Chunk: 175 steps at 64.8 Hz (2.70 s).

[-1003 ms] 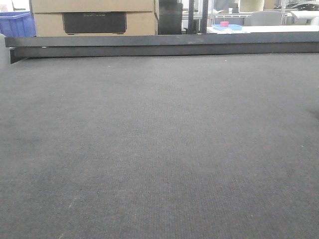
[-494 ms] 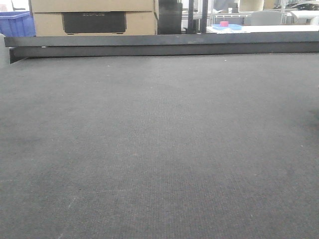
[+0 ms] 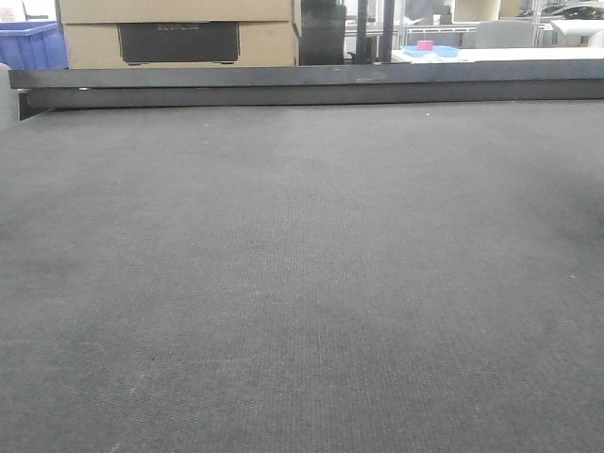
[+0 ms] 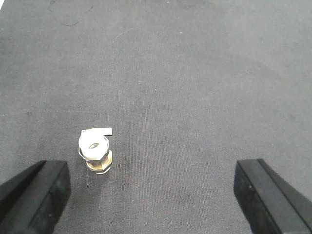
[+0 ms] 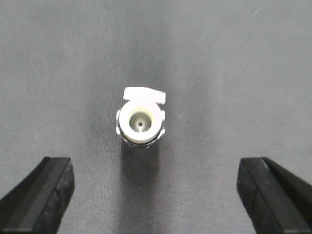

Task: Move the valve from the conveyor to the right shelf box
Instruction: 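Close the left and right grippers around each valve body, then lift both held valves up off the conveyor belt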

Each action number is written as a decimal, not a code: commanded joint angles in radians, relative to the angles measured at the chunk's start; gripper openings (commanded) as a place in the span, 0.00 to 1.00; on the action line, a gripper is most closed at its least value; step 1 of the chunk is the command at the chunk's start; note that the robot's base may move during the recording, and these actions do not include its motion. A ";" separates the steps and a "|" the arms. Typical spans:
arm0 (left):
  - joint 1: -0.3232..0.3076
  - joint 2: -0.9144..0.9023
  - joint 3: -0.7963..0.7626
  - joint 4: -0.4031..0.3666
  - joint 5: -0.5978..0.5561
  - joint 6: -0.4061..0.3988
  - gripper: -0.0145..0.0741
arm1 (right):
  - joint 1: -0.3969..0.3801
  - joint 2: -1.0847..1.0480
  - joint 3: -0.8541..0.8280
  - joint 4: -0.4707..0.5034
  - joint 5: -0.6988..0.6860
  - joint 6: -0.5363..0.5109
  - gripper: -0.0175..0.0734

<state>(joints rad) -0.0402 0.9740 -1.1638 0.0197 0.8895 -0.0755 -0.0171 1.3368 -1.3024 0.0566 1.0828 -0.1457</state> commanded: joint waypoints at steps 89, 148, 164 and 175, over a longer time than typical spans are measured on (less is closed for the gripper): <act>0.100 0.178 -0.204 -0.005 0.252 0.086 0.82 | 0.002 0.256 0.036 0.062 -0.138 -0.020 0.02; 0.197 0.836 -0.366 -0.044 0.164 0.289 0.82 | 0.002 0.032 0.152 0.089 -0.136 -0.020 0.02; 0.197 0.885 -0.366 -0.044 0.174 0.281 0.82 | 0.002 0.032 0.154 0.089 -0.138 -0.020 0.02; 0.197 0.903 -0.364 -0.044 0.196 0.273 0.82 | 0.002 0.032 0.154 0.089 -0.144 -0.020 0.02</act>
<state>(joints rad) 0.1504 1.8688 -1.5192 -0.0127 1.0726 0.2090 -0.0152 1.3875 -1.1440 0.1479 0.9704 -0.1617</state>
